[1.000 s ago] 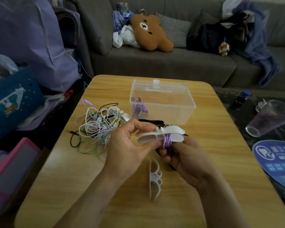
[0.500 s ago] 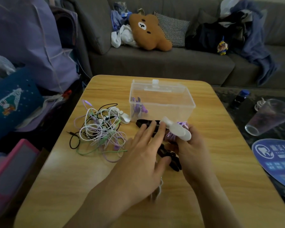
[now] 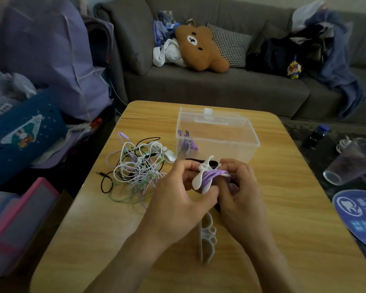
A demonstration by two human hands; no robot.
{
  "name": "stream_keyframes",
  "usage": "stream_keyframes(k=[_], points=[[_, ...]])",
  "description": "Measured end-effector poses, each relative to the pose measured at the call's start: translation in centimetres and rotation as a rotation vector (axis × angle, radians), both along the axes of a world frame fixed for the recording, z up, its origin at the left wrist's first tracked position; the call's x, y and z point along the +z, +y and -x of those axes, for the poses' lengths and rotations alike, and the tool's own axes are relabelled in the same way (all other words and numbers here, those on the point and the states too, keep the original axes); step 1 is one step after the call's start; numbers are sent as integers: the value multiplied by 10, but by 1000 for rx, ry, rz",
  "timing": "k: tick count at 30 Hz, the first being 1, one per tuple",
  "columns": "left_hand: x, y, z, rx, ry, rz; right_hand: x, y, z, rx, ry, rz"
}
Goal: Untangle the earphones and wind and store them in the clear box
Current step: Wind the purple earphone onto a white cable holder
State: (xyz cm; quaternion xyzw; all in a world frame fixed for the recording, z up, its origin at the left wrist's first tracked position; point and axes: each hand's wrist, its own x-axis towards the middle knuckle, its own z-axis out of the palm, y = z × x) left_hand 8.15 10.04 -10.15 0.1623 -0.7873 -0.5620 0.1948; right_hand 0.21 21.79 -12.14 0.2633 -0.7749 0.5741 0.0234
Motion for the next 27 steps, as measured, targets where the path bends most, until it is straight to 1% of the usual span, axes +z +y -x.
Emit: stream_keyframes(k=[3, 6, 11, 14, 16, 19, 21, 23, 25, 27], points=[[-3, -2, 1, -22, 2, 4, -5, 2, 6, 2, -69, 23], [-6, 0, 2, -23, 25, 79, -6, 3, 8, -60, 27, -21], [-14, 1, 8, -20, 125, 324, -6, 3, 5, -55, 228, -110], [-21, 0, 12, 31, 145, 360, -8, 2, 5, -34, 246, -173], [-24, 3, 12, 49, 181, 375, -9, 2, 6, -62, 238, -176], [-27, 8, 13, 60, 241, 356, -5, 3, 6, -63, 233, -118], [-28, 9, 14, 67, 254, 342, -3, 4, 6, -55, 312, -111], [-28, 10, 14, 65, 253, 296, -3, 5, 5, -104, 400, -112], [-29, 12, 14, 71, 241, 248, -4, 4, 4, -157, 380, -98], [-31, 15, 15, 102, 239, 268, -5, 2, 2, -197, 293, -52]])
